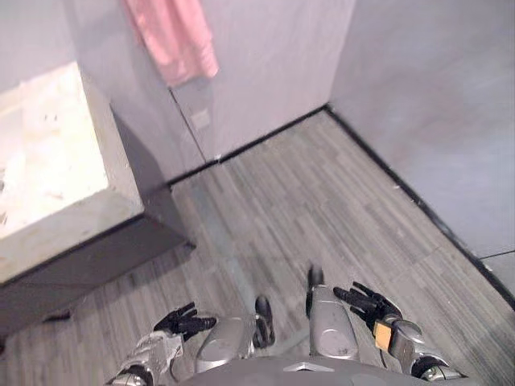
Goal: Organize the bathroom.
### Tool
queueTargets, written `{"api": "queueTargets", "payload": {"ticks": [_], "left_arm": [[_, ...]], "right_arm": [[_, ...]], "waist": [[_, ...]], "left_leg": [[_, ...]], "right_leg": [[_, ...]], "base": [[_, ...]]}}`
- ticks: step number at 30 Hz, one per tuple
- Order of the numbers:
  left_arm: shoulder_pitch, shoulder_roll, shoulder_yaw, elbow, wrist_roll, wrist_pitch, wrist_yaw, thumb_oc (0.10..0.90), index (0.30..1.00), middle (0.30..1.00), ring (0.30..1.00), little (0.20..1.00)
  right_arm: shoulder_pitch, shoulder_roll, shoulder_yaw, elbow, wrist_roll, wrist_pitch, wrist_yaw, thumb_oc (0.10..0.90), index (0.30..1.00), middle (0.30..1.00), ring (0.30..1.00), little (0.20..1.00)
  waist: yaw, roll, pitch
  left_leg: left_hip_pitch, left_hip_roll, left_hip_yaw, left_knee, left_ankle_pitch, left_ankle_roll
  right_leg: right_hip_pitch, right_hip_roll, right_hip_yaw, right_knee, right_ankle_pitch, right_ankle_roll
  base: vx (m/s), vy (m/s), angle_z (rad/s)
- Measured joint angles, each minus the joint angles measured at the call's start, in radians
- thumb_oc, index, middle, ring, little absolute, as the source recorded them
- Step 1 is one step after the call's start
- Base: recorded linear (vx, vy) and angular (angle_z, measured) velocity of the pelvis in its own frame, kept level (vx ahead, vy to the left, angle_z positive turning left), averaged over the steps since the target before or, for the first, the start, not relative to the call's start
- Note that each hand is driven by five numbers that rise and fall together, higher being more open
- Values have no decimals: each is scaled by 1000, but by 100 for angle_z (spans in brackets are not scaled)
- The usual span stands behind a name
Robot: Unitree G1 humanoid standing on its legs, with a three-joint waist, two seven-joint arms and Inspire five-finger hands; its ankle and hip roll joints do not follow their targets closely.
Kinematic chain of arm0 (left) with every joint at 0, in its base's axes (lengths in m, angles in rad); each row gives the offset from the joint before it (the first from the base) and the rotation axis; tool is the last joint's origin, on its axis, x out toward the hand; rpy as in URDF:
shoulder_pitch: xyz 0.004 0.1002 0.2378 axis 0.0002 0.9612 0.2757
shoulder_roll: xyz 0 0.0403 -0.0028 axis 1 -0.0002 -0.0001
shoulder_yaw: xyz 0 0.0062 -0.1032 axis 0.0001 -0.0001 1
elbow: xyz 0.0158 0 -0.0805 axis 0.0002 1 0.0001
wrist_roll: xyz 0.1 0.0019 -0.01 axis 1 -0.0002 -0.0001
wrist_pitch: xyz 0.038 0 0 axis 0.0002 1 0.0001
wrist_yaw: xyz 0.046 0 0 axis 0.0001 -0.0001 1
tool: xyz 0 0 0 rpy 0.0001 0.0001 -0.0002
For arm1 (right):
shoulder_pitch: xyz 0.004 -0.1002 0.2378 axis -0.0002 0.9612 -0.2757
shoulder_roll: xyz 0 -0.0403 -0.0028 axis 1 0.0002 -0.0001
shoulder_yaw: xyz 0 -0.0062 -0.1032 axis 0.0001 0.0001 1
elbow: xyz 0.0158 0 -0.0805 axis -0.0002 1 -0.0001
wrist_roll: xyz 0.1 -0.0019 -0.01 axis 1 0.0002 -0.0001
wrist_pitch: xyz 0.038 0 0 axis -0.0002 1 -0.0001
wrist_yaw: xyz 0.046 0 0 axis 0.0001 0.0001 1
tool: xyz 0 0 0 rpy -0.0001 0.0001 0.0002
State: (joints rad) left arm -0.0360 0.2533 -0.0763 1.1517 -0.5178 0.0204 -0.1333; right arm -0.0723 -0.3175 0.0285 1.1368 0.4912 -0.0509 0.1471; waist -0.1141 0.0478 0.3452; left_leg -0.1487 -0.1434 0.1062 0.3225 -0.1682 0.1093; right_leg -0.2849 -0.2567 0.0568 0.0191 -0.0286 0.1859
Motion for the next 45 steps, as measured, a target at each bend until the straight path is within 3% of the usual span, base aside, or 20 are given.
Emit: {"api": "queueTargets", "payload": {"ticks": [2, 5, 10, 12, 16, 19, 21, 23, 27, 29, 31, 35, 36, 37, 38, 40, 42, 43, 44, 45], "left_arm": [[12, -4, 16, -4, -10, -7, -3, 800, 900, 900, 900, 900], [86, -17, 11, -3, -27, -15, 3, 800, 900, 900, 900, 900], [83, 2, 14, 11, -30, 20, 0, 800, 900, 900, 900, 900], [71, 6, 1, 23, -25, 36, 1, 800, 900, 900, 900, 900], [93, -2, 14, 67, -32, 15, 1, 800, 900, 900, 900, 900], [108, 22, 15, 83, -23, 5, 12, 800, 900, 900, 900, 900], [117, 48, 15, 61, -25, -3, 20, 800, 900, 900, 900, 900], [125, 49, 12, 31, -25, -14, 20, 800, 900, 900, 900, 900], [129, 41, -9, -6, -23, -16, 21, 800, 900, 900, 900, 900], [120, 44, -29, -26, -22, -39, 18, 800, 900, 900, 900, 900], [120, 36, -26, -22, -21, -48, 18, 800, 900, 900, 900, 900], [171, -25, 16, 77, -20, -20, 30, 800, 900, 900, 900, 900], [141, -57, 11, 95, 21, 10, 44, 800, 900, 900, 900, 900], [141, -57, 11, 95, 21, 10, 44, 800, 900, 900, 900, 900], [143, -12, 52, 106, 41, 24, 40, 800, 900, 900, 900, 900], [98, 8, 79, 103, 34, -12, 51, 800, 900, 900, 900, 900], [31, 10, 42, 46, 5, -59, 59, 800, 900, 900, 900, 900], [-24, 28, 42, 37, 3, -66, 53, 800, 900, 900, 900, 900], [-64, 48, 34, 22, -6, -71, 51, 800, 900, 900, 900, 900], [-79, 56, 43, 2, -33, -90, 64, 800, 900, 900, 900, 900]], "right_arm": [[-9, 7, -58, 1, 28, 3, 5, 800, 900, 900, 900, 900], [-16, 7, -72, 5, 44, 20, 32, 800, 900, 900, 900, 900], [-74, 20, -17, 6, 44, 22, 51, 800, 900, 900, 900, 900], [-78, 2, -16, 6, 42, 22, 54, 800, 900, 900, 900, 900], [-80, 12, -15, 27, -12, 22, 24, 800, 900, 900, 900, 900], [-47, 36, 16, 54, -54, 51, 4, 800, 900, 900, 900, 900], [11, 57, 36, 75, -52, 67, -11, 800, 900, 900, 900, 900], [35, 55, 64, 95, -52, 67, -22, 800, 900, 900, 900, 900], [40, 42, 62, 109, -52, 68, -26, 800, 900, 900, 900, 900], [26, 52, 59, 149, -51, 70, -17, 800, 900, 900, 900, 900], [13, 56, 59, 178, -51, 69, -19, 800, 900, 900, 900, 900], [31, 84, 62, 197, -53, 47, -22, 800, 900, 900, 900, 900], [59, 79, 90, 192, -90, 35, -25, 800, 900, 900, 900, 900], [59, 79, 90, 192, -90, 35, -25, 800, 900, 900, 900, 900], [59, 98, 79, 135, -83, 13, -36, 800, 900, 900, 900, 900], [94, 56, 129, 78, -128, 25, -38, 800, 900, 900, 900, 900], [105, 41, 131, 89, -135, 47, -38, 800, 900, 900, 900, 900], [121, 60, 132, 106, -135, 54, -33, 800, 900, 900, 900, 900], [138, 79, 132, 128, -138, 71, -21, 800, 900, 900, 900, 900], [118, 103, 140, 146, -167, 91, -20, 800, 900, 900, 900, 900]], "waist": [[-10, 0, 48], [-6, 7, 84], [-13, -1, 74], [-23, 20, 81], [-27, 30, 44], [-31, -10, -34], [-21, -41, -78], [1, -54, -93], [11, -64, -101], [57, -71, -95], [90, -69, -76], [87, -97, -101], [51, -44, -109], [51, -44, -109], [17, -74, -70], [-2, -76, -59], [2, -46, -30], [-6, -72, -10], [-10, -72, 4], [15, -100, 34]], "left_leg": [[-4, -19, -17, 66, -40, -3], [2, 21, -59, 210, -150, -53], [-14, 122, -102, 215, -189, -130], [28, 168, -72, 167, -152, -201], [117, 228, -18, 95, -113, -213], [80, 245, -37, 96, 105, -242], [12, 275, -4, 222, 149, -179], [-4, 239, 9, 199, 81, -160], [-21, 120, 42, -84, 73, -115], [-130, 79, -29, -422, 191, -187], [-176, 91, -76, -406, 207, -180], [-154, 82, -45, -100, 177, -59], [-44, 75, 36, -70, 140, 22], [-44, 75, 36, -70, 140, 22], [7, 69, 82, -91, 130, 138], [-17, 53, 86, -37, 49, 90], [3, 40, 59, -75, 4, -143], [-27, 42, 102, 29, -82, -140], [-37, 59, 92, 84, -89, -53], [-24, 32, 91, 123, -131, -102]], "right_leg": [[33, -54, 26, -82, 65, -18], [34, -24, -28, 96, 120, -37], [-68, 65, -24, 395, 34, -17], [-65, 87, -64, 455, -9, -55], [-34, 125, -98, 518, -129, -101], [62, 146, -173, 415, -167, -144], [151, 154, -251, 314, -136, -189], [194, 173, -273, 270, -129, -196], [224, 206, -278, 209, -123, -203], [350, 304, -209, -27, -69, -172], [387, 332, -171, -56, -64, -163], [468, 327, -72, 14, -121, -147], [382, 362, -153, 250, -159, -115], [382, 362, -153, 250, -159, -115], [122, 269, -270, 785, -98, -108], [-148, 150, -271, 1116, -54, -115], [-164, 99, -185, 627, -86, -117], [-131, 3, -118, 347, -33, -49], [-99, -69, -34, 194, 16, 40], [-101, -113, 39, 109, 47, 39]], "base": [[408, -349, 53], [463, -450, 29], [303, -221, 45], [397, -249, 21], [342, -269, 6], [308, -262, 55], [205, -47, 90], [155, 13, 46], [257, -9, 10], [510, 110, -50], [384, 151, -107], [195, 145, -117], [72, 101, -69], [123, 121, -150], [236, -71, -91], [332, -188, -40], [255, -252, 67], [297, -288, 138], [289, -277, 105], [286, -310, 41]]}}
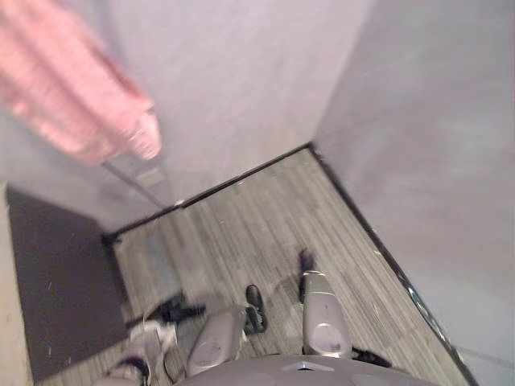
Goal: Organize the bathroom.
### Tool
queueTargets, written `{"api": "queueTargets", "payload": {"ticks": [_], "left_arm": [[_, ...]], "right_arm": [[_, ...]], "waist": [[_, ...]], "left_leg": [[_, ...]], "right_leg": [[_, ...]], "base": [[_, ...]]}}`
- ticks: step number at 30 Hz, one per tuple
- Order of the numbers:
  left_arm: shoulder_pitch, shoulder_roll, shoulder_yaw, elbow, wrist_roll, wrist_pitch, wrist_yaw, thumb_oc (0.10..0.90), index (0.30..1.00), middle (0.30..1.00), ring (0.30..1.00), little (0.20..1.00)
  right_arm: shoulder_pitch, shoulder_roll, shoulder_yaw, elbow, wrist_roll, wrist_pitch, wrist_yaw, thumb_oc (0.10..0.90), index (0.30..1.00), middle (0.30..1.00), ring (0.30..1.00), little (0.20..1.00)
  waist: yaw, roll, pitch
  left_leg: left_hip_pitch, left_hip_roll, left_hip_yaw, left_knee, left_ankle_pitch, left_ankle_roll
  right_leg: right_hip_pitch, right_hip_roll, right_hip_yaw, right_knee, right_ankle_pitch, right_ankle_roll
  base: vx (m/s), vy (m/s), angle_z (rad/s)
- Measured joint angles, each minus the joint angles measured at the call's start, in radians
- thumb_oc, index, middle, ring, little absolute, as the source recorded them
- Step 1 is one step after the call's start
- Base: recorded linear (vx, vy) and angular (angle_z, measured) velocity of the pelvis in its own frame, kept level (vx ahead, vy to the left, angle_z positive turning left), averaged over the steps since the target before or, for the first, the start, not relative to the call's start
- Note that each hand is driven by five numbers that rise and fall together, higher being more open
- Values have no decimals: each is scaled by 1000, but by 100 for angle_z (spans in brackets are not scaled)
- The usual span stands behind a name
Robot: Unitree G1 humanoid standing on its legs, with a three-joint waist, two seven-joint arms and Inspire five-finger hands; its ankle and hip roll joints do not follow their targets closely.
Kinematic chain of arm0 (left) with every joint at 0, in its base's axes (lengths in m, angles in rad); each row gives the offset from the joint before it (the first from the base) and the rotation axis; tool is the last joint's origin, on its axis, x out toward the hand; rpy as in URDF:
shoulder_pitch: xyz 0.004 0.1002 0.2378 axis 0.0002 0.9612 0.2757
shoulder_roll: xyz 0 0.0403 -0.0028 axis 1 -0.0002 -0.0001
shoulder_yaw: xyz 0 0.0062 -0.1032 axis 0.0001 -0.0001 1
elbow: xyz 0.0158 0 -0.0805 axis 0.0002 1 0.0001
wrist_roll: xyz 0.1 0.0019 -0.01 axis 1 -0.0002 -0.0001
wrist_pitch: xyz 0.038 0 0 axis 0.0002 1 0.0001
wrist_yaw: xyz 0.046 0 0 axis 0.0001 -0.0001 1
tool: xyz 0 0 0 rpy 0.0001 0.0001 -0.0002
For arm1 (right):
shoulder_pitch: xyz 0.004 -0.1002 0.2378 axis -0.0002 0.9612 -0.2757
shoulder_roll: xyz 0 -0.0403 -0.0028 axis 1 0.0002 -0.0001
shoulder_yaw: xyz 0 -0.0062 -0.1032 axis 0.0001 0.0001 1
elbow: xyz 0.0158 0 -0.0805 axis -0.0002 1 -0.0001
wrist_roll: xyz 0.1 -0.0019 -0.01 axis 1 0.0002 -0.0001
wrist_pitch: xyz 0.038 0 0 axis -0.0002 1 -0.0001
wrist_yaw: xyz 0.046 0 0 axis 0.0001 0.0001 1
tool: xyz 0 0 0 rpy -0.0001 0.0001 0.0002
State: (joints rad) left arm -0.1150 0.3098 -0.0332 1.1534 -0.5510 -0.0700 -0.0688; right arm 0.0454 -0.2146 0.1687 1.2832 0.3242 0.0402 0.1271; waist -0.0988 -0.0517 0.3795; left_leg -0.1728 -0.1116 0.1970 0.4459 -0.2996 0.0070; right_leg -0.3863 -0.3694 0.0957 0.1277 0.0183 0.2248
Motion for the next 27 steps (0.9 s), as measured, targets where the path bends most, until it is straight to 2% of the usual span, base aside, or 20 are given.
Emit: {"api": "queueTargets", "payload": {"ticks": [2, 3, 4, 5, 6, 7, 8, 9, 10, 11, 12, 13, 14, 15, 17, 19, 20, 22, 27], "left_arm": [[9, 8, 13, -18, -6, 0, 2, 800, 900, 900, 900, 900], [18, 4, 24, -21, -6, 16, 7, 800, 900, 900, 900, 900], [44, -4, 19, -16, -6, 24, 3, 800, 900, 900, 900, 900], [70, -8, 11, -16, -7, 25, -1, 800, 900, 900, 900, 900], [87, -7, 0, -22, -16, 27, -8, 800, 900, 900, 900, 900], [103, -22, 6, -20, -35, 35, -3, 800, 900, 900, 900, 900], [106, -31, 9, -23, -35, 47, -5, 800, 900, 900, 900, 900], [106, -37, 9, -25, -34, 61, -11, 800, 900, 900, 900, 900], [108, -43, 7, -25, -34, 71, -14, 800, 900, 900, 900, 900], [112, -43, 5, -29, -34, 68, -22, 800, 900, 900, 900, 900], [117, -41, 4, -39, -34, 67, -24, 800, 900, 900, 900, 900], [119, -40, 2, -43, -34, 70, -23, 800, 900, 900, 900, 900], [124, -40, 4, -41, -35, 71, -23, 800, 900, 900, 900, 900], [124, -39, 5, -36, -35, 71, -23, 800, 900, 900, 900, 900], [106, -37, 9, -18, -32, 66, -22, 800, 900, 900, 900, 900], [104, -36, 11, -19, -32, 46, -20, 800, 900, 900, 900, 900], [104, -36, 12, -22, -32, 42, -14, 800, 900, 900, 900, 900], [108, -36, 12, -20, -32, 38, -5, 800, 900, 900, 900, 900], [165, -44, 9, -11, -26, 35, 38, 800, 900, 900, 900, 900]], "right_arm": [[-13, 21, -1, -26, -3, -2, 0, 800, 900, 900, 900, 900], [-11, 22, -5, -48, -2, 0, 21, 800, 900, 900, 900, 900], [-11, 12, -2, -45, -2, 4, 18, 800, 900, 900, 900, 900], [-8, 4, -2, -40, -3, 3, 17, 800, 900, 900, 900, 900], [-6, -4, -2, -43, -2, -3, 15, 800, 900, 900, 900, 900], [-27, -30, -2, -56, -2, -9, 16, 800, 900, 900, 900, 900], [-45, -45, -3, -69, -2, -11, 9, 800, 900, 900, 900, 900], [-63, -58, 12, -76, -14, -15, 0, 800, 900, 900, 900, 900], [-65, -62, 4, -68, -14, -10, -4, 800, 900, 900, 900, 900], [-63, -64, -7, -52, -2, -12, -8, 800, 900, 900, 900, 900], [-63, -70, -9, -50, 1, -18, -8, 800, 900, 900, 900, 900], [-64, -89, -42, -58, 21, -37, -8, 800, 900, 900, 900, 900], [-67, -94, -51, -68, 42, -47, -8, 800, 900, 900, 900, 900], [-72, -101, -58, -82, 46, -59, -7, 800, 900, 900, 900, 900], [-94, -102, -64, -85, 45, -75, -8, 800, 900, 900, 900, 900], [-93, -90, -66, -79, 44, -72, -8, 800, 900, 900, 900, 900], [-87, -78, -82, -73, 45, -69, -11, 800, 900, 900, 900, 900], [-74, -79, -82, -71, 44, -71, -20, 800, 900, 900, 900, 900], [-17, -74, -81, -70, 44, -74, -31, 800, 900, 900, 900, 900]], "waist": [[0, 29, 24], [-11, 35, 29], [-13, 48, 27], [-13, 59, 18], [-17, 53, 2], [-2, 40, -5], [10, 48, -6], [14, 43, -5], [17, 38, -6], [21, 31, -9], [20, 34, -12], [13, 49, -15], [13, 55, -19], [11, 64, -23], [-15, 63, -28], [-20, 64, -48], [-26, 77, -64], [-33, 83, -72], [-32, 95, -139]], "left_leg": [[11, 24, -22, 20, -15, 0], [70, 23, -52, -38, -3, -15], [140, 35, -66, -101, 25, -49], [176, 45, -84, -133, 38, -66], [178, 51, -91, -120, 41, -69], [192, 48, -89, -115, 41, -69], [178, 51, -89, -83, 52, -74], [139, 53, -86, -7, 54, -86], [145, 65, -86, -32, 44, -56], [152, 82, -92, -95, 56, -38], [159, 110, -94, -182, 90, -30], [158, 163, -86, -312, 204, -25], [158, 186, -87, -332, 267, -25], [157, 205, -90, -332, 324, -42], [166, 194, -90, -332, 316, -52], [192, 181, -89, -377, 311, -59], [207, 181, -92, -415, 305, -61], [220, 180, -93, -435, 304, -60], [213, 176, -90, -444, 289, -54]], "right_leg": [[-8, 54, 38, 18, 23, -37], [28, 92, 14, 55, 24, -36], [85, 163, -33, 70, 32, -62], [113, 219, -69, 103, 21, -98], [133, 274, -104, 123, 7, -148], [166, 304, -160, 92, 9, -240], [193, 308, -158, 68, 19, -251], [225, 294, -156, 40, 21, -253], [265, 287, -156, 23, 21, -253], [282, 284, -157, 23, 21, -253], [291, 285, -157, 31, 21, -253], [302, 304, -157, 32, 21, -252], [305, 315, -151, 31, 16, -249], [308, 323, -145, 29, 9, -243], [320, 308, -147, 20, -5, -227], [337, 296, -147, -9, -21, -202], [345, 297, -152, -29, -24, -191], [353, 296, -157, -29, -21, -186], [344, 288, -158, -24, -28, -183]], "base": [[217, -237, 10], [175, -180, 51], [247, -261, 54], [205, -214, 53], [245, -244, 52], [195, -183, 35], [134, -124, 24], [54, -46, 28], [68, -41, 46], [93, -43, 42], [95, -34, 30], [109, -40, 0], [81, -34, -25], [74, -30, -44], [41, -12, -12], [35, 3, 7], [37, 13, 9], [25, 11, 12], [55, 11, 3]]}}
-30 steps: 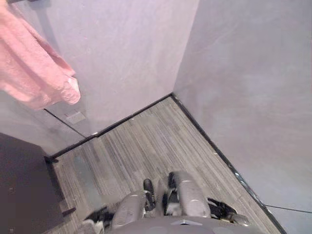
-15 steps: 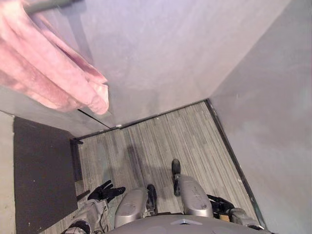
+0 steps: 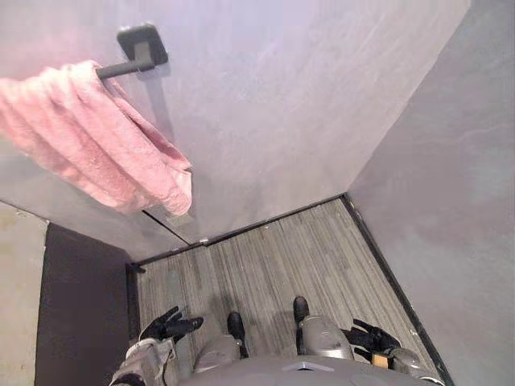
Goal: Organize the bathroom.
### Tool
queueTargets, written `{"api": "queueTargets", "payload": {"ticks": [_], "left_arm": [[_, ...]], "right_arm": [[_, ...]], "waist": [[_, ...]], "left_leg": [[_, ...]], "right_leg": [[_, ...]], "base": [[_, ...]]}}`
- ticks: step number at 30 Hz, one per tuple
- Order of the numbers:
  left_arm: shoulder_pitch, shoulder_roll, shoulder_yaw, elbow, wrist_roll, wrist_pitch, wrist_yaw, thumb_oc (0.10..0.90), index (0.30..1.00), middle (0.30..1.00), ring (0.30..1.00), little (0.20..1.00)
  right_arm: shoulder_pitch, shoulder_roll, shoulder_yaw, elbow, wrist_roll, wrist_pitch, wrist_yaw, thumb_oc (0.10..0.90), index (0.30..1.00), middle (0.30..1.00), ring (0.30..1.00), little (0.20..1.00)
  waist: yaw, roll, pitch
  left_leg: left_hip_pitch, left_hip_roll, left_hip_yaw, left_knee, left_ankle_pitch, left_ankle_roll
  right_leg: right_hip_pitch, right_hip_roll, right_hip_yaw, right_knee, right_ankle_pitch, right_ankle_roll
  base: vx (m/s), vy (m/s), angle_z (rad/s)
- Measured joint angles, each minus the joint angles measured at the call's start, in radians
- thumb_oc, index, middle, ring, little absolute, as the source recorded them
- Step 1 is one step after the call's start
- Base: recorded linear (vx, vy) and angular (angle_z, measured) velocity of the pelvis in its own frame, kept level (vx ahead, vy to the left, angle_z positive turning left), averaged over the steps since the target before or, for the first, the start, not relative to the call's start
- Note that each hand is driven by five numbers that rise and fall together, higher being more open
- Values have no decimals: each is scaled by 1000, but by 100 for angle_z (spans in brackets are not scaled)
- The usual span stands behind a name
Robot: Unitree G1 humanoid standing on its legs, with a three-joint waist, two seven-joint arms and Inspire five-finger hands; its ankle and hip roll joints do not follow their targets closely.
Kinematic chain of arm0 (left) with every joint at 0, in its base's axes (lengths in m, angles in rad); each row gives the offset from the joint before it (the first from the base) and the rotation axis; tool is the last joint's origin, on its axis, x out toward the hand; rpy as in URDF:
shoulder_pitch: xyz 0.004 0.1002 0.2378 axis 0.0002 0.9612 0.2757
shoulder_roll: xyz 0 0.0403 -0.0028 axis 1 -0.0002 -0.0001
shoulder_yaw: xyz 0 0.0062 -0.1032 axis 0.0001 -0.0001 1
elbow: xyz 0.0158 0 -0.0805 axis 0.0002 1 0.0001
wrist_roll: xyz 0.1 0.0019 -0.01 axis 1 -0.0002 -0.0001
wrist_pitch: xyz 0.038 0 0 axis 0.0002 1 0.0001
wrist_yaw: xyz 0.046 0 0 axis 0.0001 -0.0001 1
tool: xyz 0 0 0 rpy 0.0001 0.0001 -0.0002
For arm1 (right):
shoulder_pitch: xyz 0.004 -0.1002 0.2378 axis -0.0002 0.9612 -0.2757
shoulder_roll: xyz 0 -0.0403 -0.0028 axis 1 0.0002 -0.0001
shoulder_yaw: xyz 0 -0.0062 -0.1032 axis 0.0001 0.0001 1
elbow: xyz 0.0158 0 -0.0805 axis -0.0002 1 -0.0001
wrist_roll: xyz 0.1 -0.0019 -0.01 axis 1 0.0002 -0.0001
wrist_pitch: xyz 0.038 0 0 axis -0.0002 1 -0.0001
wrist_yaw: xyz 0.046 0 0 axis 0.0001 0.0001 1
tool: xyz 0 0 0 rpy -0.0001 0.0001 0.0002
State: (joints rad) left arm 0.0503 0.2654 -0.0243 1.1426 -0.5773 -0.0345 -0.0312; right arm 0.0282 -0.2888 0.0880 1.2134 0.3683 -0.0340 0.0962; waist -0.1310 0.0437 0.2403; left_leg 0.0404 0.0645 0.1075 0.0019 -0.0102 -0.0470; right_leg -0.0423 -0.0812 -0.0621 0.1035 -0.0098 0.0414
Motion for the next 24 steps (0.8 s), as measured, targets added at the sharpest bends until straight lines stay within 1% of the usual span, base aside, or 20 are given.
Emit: {"api": "queueTargets", "payload": {"ticks": [2, 3, 4, 5, 6, 7, 8, 9, 10, 11, 12, 13, 15, 16, 17, 19, 20, 22, 23, 24], "left_arm": [[10, -7, 13, 11, -6, -6, 40, 800, 900, 900, 900, 900], [10, -7, 13, 11, -6, -6, 40, 800, 900, 900, 900, 900], [21, -19, 46, 10, -11, -11, 74, 800, 900, 900, 900, 900], [21, -19, 46, 10, -11, -11, 74, 800, 900, 900, 900, 900], [29, -22, 51, 1, -25, -12, 87, 800, 900, 900, 900, 900], [45, -25, 81, -26, -51, -18, 98, 800, 900, 900, 900, 900], [45, -25, 81, -26, -51, -18, 98, 800, 900, 900, 900, 900], [88, -26, 123, -128, -51, -20, 122, 800, 900, 900, 900, 900], [113, -17, 142, -214, -50, -30, 138, 800, 900, 900, 900, 900], [126, 1, 141, -307, -47, -30, 150, 800, 900, 900, 900, 900], [126, 1, 141, -307, -47, -30, 150, 800, 900, 900, 900, 900], [134, 42, 136, -424, -38, -34, 154, 800, 900, 900, 900, 900], [116, 92, 136, -477, -38, -51, 159, 800, 900, 900, 900, 900], [100, 116, 140, -496, -33, -47, 165, 800, 900, 900, 900, 900], [76, 161, 140, -547, 7, -46, 183, 800, 900, 900, 900, 900], [62, 190, 140, -611, 39, -33, 209, 800, 900, 900, 900, 900], [57, 206, 140, -643, 51, -32, 220, 800, 900, 900, 900, 900], [46, 240, 139, -719, 92, -16, 243, 800, 900, 900, 900, 900], [0, 256, 140, -772, 118, 24, 269, 800, 900, 900, 900, 900], [-29, 265, 140, -798, 120, 41, 280, 800, 900, 900, 900, 900]], "right_arm": [[7, 1, 1, 5, -2, 1, -9, 800, 900, 900, 900, 900], [7, 1, 1, 5, -2, 1, -9, 800, 900, 900, 900, 900], [19, 0, 2, 4, -6, -6, -17, 800, 900, 900, 900, 900], [19, 0, 2, 4, -6, -6, -17, 800, 900, 900, 900, 900], [26, -1, 2, -4, -8, -13, -17, 800, 900, 900, 900, 900], [33, -5, 7, -45, -13, -11, -17, 800, 900, 900, 900, 900], [33, -5, 7, -45, -13, -11, -17, 800, 900, 900, 900, 900], [76, -30, 42, -190, -50, 9, -18, 800, 900, 900, 900, 900], [105, -65, 70, -312, -51, 9, -14, 800, 900, 900, 900, 900], [125, -106, 88, -450, -56, 17, -16, 800, 900, 900, 900, 900], [125, -106, 88, -450, -56, 17, -16, 800, 900, 900, 900, 900], [122, -177, 91, -630, -94, 26, -9, 800, 900, 900, 900, 900], [61, -218, 85, -710, -125, 17, -5, 800, 900, 900, 900, 900], [26, -234, 85, -748, -140, 27, -3, 800, 900, 900, 900, 900], [-13, -282, 102, -802, -168, 22, 25, 800, 900, 900, 900, 900], [-45, -323, 110, -847, -168, 34, 51, 800, 900, 900, 900, 900], [-65, -334, 109, -864, -167, 39, 66, 800, 900, 900, 900, 900], [-115, -341, 109, -902, -167, 69, 101, 800, 900, 900, 900, 900], [-164, -355, 138, -942, -165, 99, 101, 800, 900, 900, 900, 900], [-210, -356, 159, -945, -164, 110, 101, 800, 900, 900, 900, 900]], "waist": [[4, 0, -19], [4, 0, -19], [12, 0, -29], [12, 0, -29], [22, -2, -34], [25, -9, -39], [25, -9, -39], [27, -23, -40], [31, -36, -42], [38, -48, -41], [38, -48, -41], [46, -66, -44], [53, -79, -50], [61, -82, -53], [72, -86, -55], [75, -84, -54], [77, -84, -53], [78, -83, -52], [90, -78, -42], [97, -77, -40]], "left_leg": [[1, -1, 7, -14, 1, 0], [1, -1, 7, -14, 1, 0], [1, 1, 7, -7, 3, 4], [1, 1, 7, -7, 3, 4], [-1, 2, 7, -4, 4, 5], [-2, 3, 6, -3, 5, 5], [-2, 3, 6, -3, 5, 5], [-7, 6, 5, -1, 5, 5], [-16, 10, 5, 3, 6, 5], [-27, 18, 3, 16, 15, 2], [-27, 18, 3, 16, 15, 2], [-34, 21, -5, 24, 16, 2], [-37, 27, -5, 31, 17, 2], [-38, 29, -7, 32, 18, 0], [-42, 31, -7, 32, 21, -1], [-51, 32, -9, 34, 29, 5], [-51, 32, -11, 35, 32, 5], [-51, 32, -15, 35, 33, 5], [-48, 31, -19, 35, 37, -2], [-47, 30, -19, 33, 39, -4]], "right_leg": [[-9, -3, -1, 1, 0, 1], [-9, -3, -1, 1, 0, 1], [-11, -3, -6, 4, 0, 1], [-11, -3, -6, 4, 0, 1], [-9, -3, -6, 13, 0, 1], [-10, -4, -10, 17, -1, 1], [-10, -4, -10, 17, -1, 1], [-9, -3, -17, 17, 0, 2], [-11, -2, -25, 16, 1, 3], [-11, 0, -37, 16, 2, 4], [-11, 0, -37, 16, 2, 4], [-11, 3, -45, 16, 2, 4], [-8, 8, -45, 18, 3, 4], [-6, 9, -47, 20, 4, 6], [-7, 11, -49, 17, 8, 6], [-8, 10, -58, 12, 10, 4], [-6, 9, -62, 9, 14, 1], [0, 9, -69, -1, 20, -1], [15, 9, -73, -12, 23, 1], [17, 9, -73, -21, 28, 1]], "base": [[63, -2, 4], [30, -15, 5], [30, -15, 3], [69, -52, 3], [68, -95, 2], [68, -95, 2], [47, -105, 8], [38, -92, 14], [49, -117, 24], [33, -71, 18], [23, -55, 21], [29, -78, 12], [35, -95, 9], [32, -83, 5], [28, -69, 8], [22, -42, 12], [18, -27, 11], [24, -31, 10], [27, -30, 8], [27, -27, 5]]}}
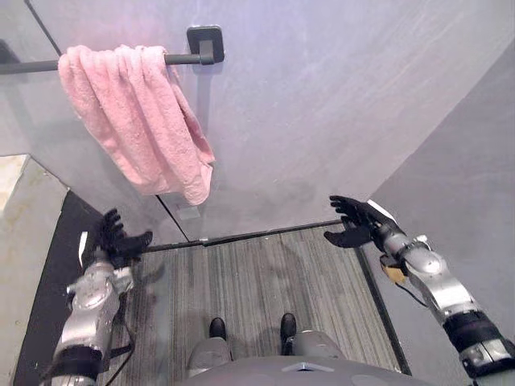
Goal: Organize the bathroom.
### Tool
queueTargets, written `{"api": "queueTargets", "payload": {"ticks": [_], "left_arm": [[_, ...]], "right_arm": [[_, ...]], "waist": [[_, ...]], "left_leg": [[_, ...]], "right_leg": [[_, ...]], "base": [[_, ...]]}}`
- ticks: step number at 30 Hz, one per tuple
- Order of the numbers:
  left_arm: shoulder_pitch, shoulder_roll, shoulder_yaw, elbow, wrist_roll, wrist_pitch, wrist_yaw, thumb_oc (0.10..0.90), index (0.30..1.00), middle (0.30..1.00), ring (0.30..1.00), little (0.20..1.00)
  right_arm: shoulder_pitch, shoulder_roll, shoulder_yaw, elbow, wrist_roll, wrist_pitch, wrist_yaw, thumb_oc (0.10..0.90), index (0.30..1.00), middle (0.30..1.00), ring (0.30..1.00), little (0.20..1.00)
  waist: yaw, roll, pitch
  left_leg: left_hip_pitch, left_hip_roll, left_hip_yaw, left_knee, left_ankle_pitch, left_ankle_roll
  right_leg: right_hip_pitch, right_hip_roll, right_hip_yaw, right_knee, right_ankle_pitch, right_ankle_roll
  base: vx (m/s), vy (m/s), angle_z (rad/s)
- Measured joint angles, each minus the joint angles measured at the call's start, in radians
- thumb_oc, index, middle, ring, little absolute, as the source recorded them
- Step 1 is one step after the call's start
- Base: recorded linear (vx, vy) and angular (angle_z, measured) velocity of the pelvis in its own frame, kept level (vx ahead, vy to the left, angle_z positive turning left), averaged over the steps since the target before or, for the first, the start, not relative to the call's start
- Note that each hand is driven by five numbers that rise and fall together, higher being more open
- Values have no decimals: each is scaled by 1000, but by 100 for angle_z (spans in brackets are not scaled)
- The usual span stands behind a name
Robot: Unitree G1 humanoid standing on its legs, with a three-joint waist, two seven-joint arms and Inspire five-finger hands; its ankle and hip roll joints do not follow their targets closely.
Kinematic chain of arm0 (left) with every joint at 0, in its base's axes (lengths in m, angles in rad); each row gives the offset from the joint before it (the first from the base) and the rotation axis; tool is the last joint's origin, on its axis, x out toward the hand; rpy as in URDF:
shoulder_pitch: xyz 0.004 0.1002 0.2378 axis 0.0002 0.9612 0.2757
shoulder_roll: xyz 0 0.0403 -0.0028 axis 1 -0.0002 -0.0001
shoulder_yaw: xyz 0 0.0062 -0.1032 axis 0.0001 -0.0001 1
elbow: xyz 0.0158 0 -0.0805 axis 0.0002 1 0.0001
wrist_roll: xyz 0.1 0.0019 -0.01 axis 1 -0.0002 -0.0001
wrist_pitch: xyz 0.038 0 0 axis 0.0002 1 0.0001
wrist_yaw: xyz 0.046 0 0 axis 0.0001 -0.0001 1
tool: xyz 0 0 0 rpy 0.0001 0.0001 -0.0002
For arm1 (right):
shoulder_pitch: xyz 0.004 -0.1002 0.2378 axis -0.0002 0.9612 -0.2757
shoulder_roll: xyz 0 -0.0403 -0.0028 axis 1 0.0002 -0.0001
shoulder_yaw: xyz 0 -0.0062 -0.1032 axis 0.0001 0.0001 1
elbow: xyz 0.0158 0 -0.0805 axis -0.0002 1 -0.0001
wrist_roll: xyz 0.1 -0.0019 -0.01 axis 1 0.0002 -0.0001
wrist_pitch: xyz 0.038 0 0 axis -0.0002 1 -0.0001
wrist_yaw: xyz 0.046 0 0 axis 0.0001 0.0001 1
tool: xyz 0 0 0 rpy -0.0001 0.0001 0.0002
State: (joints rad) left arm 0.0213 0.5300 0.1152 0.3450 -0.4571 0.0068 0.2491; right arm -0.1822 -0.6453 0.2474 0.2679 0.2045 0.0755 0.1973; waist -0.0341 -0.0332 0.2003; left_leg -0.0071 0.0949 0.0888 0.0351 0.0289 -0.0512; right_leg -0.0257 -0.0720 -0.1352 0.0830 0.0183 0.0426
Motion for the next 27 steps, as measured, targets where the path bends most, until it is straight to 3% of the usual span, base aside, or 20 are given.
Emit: {"api": "queueTargets", "payload": {"ticks": [3, 5, 7, 11, 14, 15, 16, 18, 19, 20, 23, 27], "left_arm": [[-81, 15, -1, -42, 24, 12, 12, 800, 900, 900, 900, 900], [-139, 48, -12, -77, 40, 53, 17, 800, 900, 900, 900, 900], [-232, 101, -50, -86, 50, 67, 28, 800, 900, 900, 900, 900], [-331, 145, -65, -64, 78, 82, 59, 800, 900, 900, 900, 900], [-398, 149, -104, -41, 77, 82, 53, 800, 900, 900, 900, 900], [-438, 151, -136, -46, 76, 81, 45, 800, 900, 900, 900, 900], [-446, 151, -140, -48, 76, 81, 42, 800, 900, 900, 900, 900], [-446, 153, -152, -43, 75, 84, 41, 800, 900, 900, 900, 900], [-448, 153, -176, -40, 75, 84, 40, 800, 900, 900, 900, 900], [-455, 153, -190, -41, 74, 85, 38, 800, 900, 900, 900, 900], [-459, 174, -191, -42, 74, 102, 42, 800, 900, 900, 900, 900], [-487, 196, -191, -42, 74, 136, 43, 800, 900, 900, 900, 900]], "right_arm": [[-133, 1, 47, -2, 12, 5, -3, 800, 900, 900, 900, 900], [-267, 1, 116, -2, 44, 59, -15, 800, 900, 900, 900, 900], [-399, 18, 164, -12, 55, 70, -37, 800, 900, 900, 900, 900], [-501, 32, 226, -49, 96, 101, -62, 800, 900, 900, 900, 900], [-503, 30, 228, -53, 107, 132, -83, 800, 900, 900, 900, 900], [-498, 22, 228, -50, 119, 140, -106, 800, 900, 900, 900, 900], [-496, 26, 228, -51, 120, 143, -116, 800, 900, 900, 900, 900], [-481, 50, 229, -51, 117, 165, -122, 800, 900, 900, 900, 900], [-469, 55, 229, -52, 118, 175, -122, 800, 900, 900, 900, 900], [-457, 56, 229, -52, 118, 178, -125, 800, 900, 900, 900, 900], [-450, 78, 235, -52, 118, 195, -120, 800, 900, 900, 900, 900], [-449, 92, 234, -53, 118, 197, -120, 800, 900, 900, 900, 900]], "waist": [[10, 3, 27], [12, 3, 33], [22, 1, 39], [34, -1, 43], [26, -1, 48], [10, 5, 73], [5, 5, 88], [3, 11, 101], [-5, 29, 114], [-13, 16, 126], [-12, -19, 145], [-15, -30, 150]], "left_leg": [[14, 0, 0, -2, 1, -2], [16, 0, -1, -4, 1, -2], [18, 1, -5, -3, 2, -3], [21, 1, -18, 14, 1, -8], [-44, -2, -28, 98, -7, -14], [-79, 22, 17, 149, -50, -17], [-93, 39, 42, 178, -56, -15], [-91, 71, 37, 185, -64, -26], [-66, 96, 54, 155, -45, -57], [-58, 68, 82, 138, -29, -60], [-72, 16, 135, 184, -57, -9], [-109, 2, 159, 298, -130, 22]], "right_leg": [[20, 0, -3, -14, 9, 1], [27, 1, -3, -22, 11, 2], [33, 3, -8, -26, 13, 0], [66, 5, -21, -34, 10, -4], [82, -2, -21, -31, 4, -3], [102, -17, -50, -32, -10, -5], [109, -23, -66, -32, -10, -5], [99, -39, -67, -20, -15, 4], [82, -60, -65, 24, -35, 31], [62, -96, -50, 56, -44, 43], [40, -162, -12, 56, -29, 73], [46, -191, 14, 30, 1, 96]], "base": [[21, -12, 1], [39, -22, 3], [82, -39, 6], [81, -3, 22], [60, 169, 80], [84, 324, 112], [91, 334, 92], [69, 205, 22], [83, 206, 15], [84, 199, -2], [72, 134, -27], [70, 70, -18]]}}
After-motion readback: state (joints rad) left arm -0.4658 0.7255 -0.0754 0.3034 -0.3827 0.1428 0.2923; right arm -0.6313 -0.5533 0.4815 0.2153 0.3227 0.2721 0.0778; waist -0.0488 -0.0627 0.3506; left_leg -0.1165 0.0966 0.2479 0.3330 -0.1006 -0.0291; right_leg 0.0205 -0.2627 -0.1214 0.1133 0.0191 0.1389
